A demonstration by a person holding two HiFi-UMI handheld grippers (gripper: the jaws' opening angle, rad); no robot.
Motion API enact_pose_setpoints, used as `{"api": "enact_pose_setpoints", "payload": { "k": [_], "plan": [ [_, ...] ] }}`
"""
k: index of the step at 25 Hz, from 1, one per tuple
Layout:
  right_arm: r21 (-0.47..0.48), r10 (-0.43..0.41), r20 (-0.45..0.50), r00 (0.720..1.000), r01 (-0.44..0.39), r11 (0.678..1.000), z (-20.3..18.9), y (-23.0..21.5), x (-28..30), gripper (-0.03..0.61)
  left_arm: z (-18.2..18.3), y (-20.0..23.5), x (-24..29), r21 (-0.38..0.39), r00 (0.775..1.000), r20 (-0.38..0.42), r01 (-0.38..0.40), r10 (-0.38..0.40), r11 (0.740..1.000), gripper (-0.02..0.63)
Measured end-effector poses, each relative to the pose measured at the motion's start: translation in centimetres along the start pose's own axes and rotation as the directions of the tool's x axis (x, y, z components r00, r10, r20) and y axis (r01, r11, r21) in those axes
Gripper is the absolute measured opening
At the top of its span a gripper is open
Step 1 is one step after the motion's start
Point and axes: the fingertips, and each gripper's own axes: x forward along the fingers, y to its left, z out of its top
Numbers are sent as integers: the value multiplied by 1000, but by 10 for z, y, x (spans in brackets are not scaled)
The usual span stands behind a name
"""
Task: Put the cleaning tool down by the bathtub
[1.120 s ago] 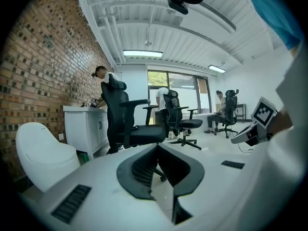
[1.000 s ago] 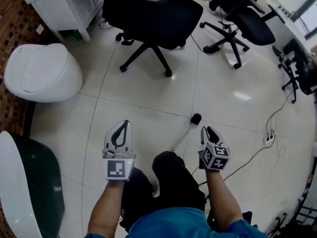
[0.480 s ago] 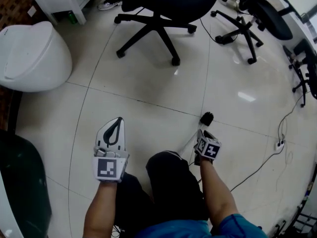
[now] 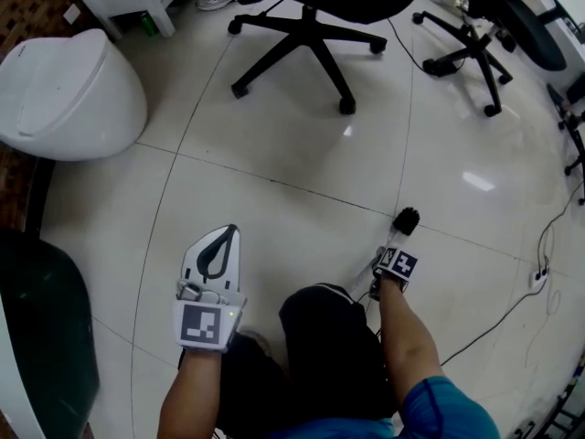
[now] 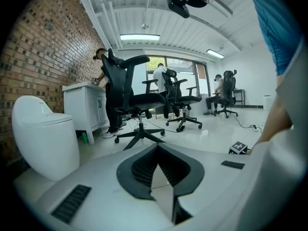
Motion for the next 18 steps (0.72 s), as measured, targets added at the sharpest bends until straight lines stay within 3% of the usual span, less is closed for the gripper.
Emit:
{"api": "enact_pose_setpoints", "payload": {
  "k": [7, 10, 13, 16, 18],
  "plan": [
    [-19, -20, -45, 999, 19, 1000, -14, -1, 31, 190, -2, 1, 6, 9, 1000, -4, 1, -1, 1000, 0],
    [20, -14, -45, 999, 15, 1000, -18, -9, 35, 185, -6, 1, 10, 8, 999, -31, 15, -15, 1000, 0],
    [79, 14, -26, 1000, -12, 997, -22, -11, 39, 107, -12, 8, 9, -15, 999, -43, 8, -9, 1000, 0],
    [144, 51, -15, 999, -48, 988, -24, -4, 39, 89, -18, 16, 4, -34, 999, -47, -15, 13, 999, 0],
    [138, 68, -4, 998, -67, 988, -21, 2, 35, 77, -20, 21, 2, -34, 999, -42, -29, 28, 999, 0]
  ]
}}
